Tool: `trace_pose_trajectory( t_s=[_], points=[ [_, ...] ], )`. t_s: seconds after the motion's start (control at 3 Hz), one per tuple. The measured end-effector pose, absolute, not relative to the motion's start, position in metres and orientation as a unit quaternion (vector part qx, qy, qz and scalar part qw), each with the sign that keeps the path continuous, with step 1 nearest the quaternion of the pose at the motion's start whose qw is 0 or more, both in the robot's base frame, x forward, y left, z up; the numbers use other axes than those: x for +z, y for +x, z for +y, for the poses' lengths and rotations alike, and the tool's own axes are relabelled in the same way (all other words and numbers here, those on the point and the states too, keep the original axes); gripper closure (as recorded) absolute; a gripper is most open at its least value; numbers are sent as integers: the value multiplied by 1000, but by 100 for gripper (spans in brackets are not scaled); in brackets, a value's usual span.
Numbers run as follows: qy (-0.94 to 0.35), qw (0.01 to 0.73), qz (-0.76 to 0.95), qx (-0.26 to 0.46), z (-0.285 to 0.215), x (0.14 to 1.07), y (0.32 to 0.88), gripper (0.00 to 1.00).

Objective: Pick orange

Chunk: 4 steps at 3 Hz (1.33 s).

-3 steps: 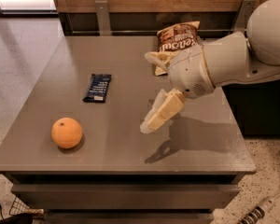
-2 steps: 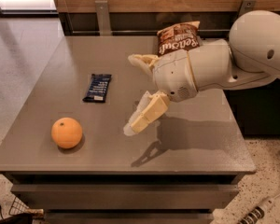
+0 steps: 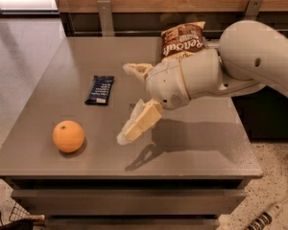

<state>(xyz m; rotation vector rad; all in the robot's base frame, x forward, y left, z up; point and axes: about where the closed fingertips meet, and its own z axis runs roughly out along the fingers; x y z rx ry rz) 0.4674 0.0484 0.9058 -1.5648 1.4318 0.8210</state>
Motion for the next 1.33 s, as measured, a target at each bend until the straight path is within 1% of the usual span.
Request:
trace_pose_trajectory(
  t_s=[0.33,1.0,1.33],
  points=[
    [-630,411,557,352,88,881,464,0],
    [-646,386,535,383,139,846,450,0],
    [-654,372,517,408,156,830,441,13]
  ],
)
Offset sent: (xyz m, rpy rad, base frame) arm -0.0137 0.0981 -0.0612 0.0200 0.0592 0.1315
